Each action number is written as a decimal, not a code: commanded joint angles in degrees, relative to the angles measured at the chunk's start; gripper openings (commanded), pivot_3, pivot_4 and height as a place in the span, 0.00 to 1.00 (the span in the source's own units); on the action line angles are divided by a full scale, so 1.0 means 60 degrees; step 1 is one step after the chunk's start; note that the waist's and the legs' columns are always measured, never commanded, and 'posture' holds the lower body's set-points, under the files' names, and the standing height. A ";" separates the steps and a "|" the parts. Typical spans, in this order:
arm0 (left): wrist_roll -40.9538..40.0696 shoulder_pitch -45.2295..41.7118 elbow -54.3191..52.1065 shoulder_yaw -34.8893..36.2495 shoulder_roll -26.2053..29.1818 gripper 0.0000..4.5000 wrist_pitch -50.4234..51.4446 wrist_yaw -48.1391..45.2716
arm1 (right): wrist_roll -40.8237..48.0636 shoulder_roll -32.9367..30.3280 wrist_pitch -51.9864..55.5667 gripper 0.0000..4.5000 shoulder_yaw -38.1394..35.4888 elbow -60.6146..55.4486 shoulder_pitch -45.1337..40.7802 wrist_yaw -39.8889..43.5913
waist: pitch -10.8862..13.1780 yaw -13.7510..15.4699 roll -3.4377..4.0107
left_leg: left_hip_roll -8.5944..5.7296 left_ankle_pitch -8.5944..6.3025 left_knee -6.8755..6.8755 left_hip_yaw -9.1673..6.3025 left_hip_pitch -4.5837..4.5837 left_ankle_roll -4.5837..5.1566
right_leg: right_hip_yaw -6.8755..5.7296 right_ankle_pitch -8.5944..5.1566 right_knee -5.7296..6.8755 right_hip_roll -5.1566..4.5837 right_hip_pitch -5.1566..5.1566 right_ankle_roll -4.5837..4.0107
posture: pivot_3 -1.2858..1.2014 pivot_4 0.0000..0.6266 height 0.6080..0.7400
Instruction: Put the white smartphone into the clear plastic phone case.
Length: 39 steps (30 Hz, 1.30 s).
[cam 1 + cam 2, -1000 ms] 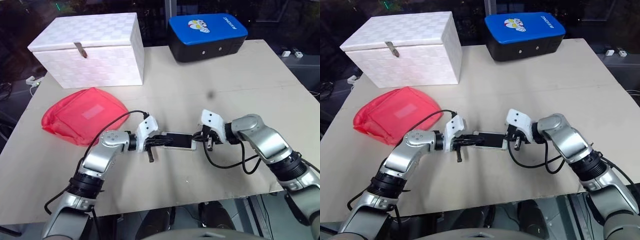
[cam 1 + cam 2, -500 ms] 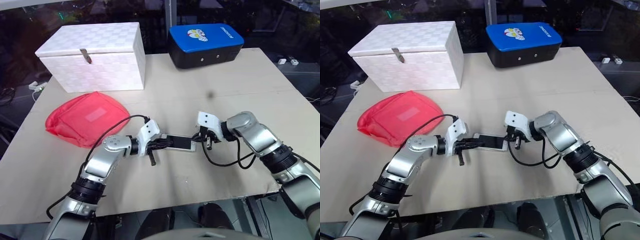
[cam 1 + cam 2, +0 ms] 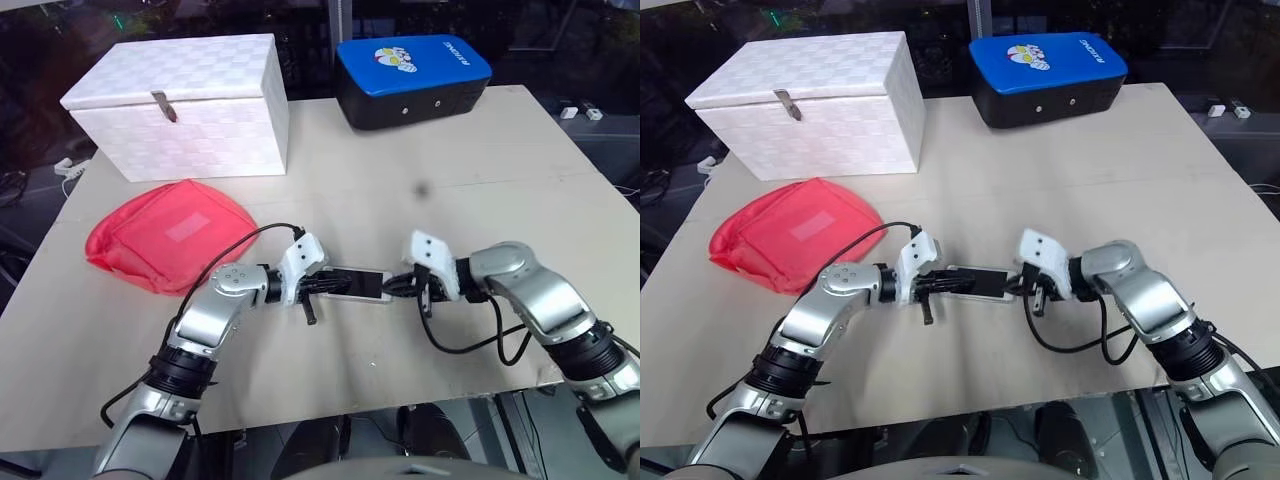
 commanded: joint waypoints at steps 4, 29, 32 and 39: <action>0.0170 0.0058 0.0007 -0.0157 0.0055 0.01 0.0107 0.0001 | -0.0976 -0.0273 -0.0195 0.00 0.1372 0.0878 -0.0551 0.0573 | -0.0001 -0.0009 -0.0002 | 0.0001 0.0000 0.0000 -0.0001 0.0005 -0.0001 | -0.0001 0.0000 0.0002 0.0002 0.0003 0.0000 | 0.52 0.24 1.00; -0.2686 0.1303 -0.2125 0.2549 -0.0804 0.30 0.0575 0.0882 | 0.0854 0.1388 -0.0901 0.31 -0.3725 -0.2599 0.2836 -0.2031 | 0.0020 0.0169 -0.0030 | 0.0008 0.0031 -0.0054 -0.0028 -0.0069 -0.0047 | -0.0014 -0.0008 0.0004 0.0007 -0.0090 -0.0010 | 0.52 0.24 1.00; -0.3286 0.1257 -0.2421 0.3184 -0.0786 0.63 0.1193 0.1378 | 0.1125 0.1192 -0.0602 0.63 -0.4394 -0.3585 0.3578 -0.2475 | 0.0024 0.0145 -0.0030 | 0.0008 0.0031 -0.0047 -0.0032 -0.0100 -0.0048 | -0.0026 -0.0008 0.0007 0.0004 -0.0125 -0.0013 | 0.52 0.24 1.00; -0.4020 0.2128 -0.3134 0.4186 0.0229 0.99 0.1811 0.1268 | 0.1603 -0.0201 -0.0905 0.99 -0.6001 -0.5175 0.6091 -0.2206 | 0.0121 0.0235 -0.0022 | 0.0005 0.0030 -0.0050 -0.0016 -0.0092 -0.0045 | -0.0014 -0.0010 -0.0007 0.0003 -0.0111 -0.0012 | 0.52 0.24 1.00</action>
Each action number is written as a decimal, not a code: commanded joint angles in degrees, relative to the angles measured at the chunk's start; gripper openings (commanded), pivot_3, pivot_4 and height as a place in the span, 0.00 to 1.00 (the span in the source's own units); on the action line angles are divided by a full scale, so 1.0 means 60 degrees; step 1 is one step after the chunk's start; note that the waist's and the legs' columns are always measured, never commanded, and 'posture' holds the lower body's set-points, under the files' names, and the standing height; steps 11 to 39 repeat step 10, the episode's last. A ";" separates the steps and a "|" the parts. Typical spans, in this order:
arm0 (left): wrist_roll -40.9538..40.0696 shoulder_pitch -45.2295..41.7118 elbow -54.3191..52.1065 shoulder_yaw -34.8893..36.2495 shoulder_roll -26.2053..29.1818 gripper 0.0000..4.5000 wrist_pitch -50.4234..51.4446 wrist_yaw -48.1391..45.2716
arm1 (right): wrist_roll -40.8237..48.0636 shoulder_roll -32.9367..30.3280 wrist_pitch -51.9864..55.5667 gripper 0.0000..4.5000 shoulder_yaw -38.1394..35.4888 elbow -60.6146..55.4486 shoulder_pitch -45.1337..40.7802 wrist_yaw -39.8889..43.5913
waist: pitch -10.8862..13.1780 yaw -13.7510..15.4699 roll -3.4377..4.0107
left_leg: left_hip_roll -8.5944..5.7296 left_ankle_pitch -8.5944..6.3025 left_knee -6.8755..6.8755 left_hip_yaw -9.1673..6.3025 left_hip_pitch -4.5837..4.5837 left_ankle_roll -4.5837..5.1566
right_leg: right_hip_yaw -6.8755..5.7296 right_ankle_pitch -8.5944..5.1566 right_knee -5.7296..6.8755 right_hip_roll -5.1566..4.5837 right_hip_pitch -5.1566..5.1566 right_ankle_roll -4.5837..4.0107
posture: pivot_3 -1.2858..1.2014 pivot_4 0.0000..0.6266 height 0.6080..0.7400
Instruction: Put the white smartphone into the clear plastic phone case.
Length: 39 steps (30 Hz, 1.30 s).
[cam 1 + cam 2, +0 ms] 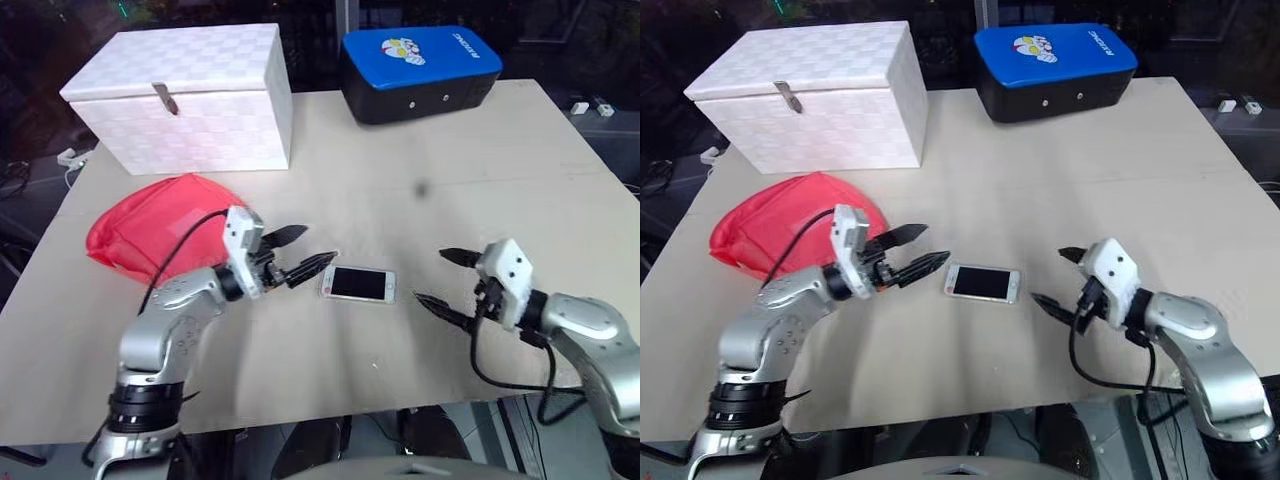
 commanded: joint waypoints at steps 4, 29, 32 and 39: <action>-0.0276 0.1380 -0.0860 0.1317 0.0903 0.99 0.0070 0.0207 | 0.0262 -0.0474 -0.0791 0.99 -0.1732 -0.1267 0.2506 0.0007 | 0.0039 0.0014 -0.0003 | 0.0001 0.0000 -0.0007 -0.0003 0.0004 0.0000 | -0.0003 -0.0001 -0.0002 0.0000 0.0004 0.0000 | 0.52 0.24 1.00; -0.0422 0.2421 -0.0929 0.2095 0.1392 0.99 -0.0012 0.0039 | 0.0045 -0.0206 -0.1413 0.99 -0.1873 -0.1472 0.3683 -0.0528 | 0.0070 0.0017 -0.0010 | 0.0002 -0.0001 -0.0013 0.0007 0.0020 -0.0001 | 0.0003 -0.0002 -0.0003 -0.0005 0.0022 0.0002 | 0.52 0.24 1.00; -0.0422 0.2421 -0.0929 0.2095 0.1392 0.99 -0.0012 0.0039 | 0.0045 -0.0206 -0.1413 0.99 -0.1873 -0.1472 0.3683 -0.0528 | 0.0070 0.0017 -0.0010 | 0.0002 -0.0001 -0.0013 0.0007 0.0020 -0.0001 | 0.0003 -0.0002 -0.0003 -0.0005 0.0022 0.0002 | 0.52 0.24 1.00; -0.0422 0.2421 -0.0929 0.2095 0.1392 0.99 -0.0012 0.0039 | 0.0045 -0.0206 -0.1413 0.99 -0.1873 -0.1472 0.3683 -0.0528 | 0.0070 0.0017 -0.0010 | 0.0002 -0.0001 -0.0013 0.0007 0.0020 -0.0001 | 0.0003 -0.0002 -0.0003 -0.0005 0.0022 0.0002 | 0.52 0.24 1.00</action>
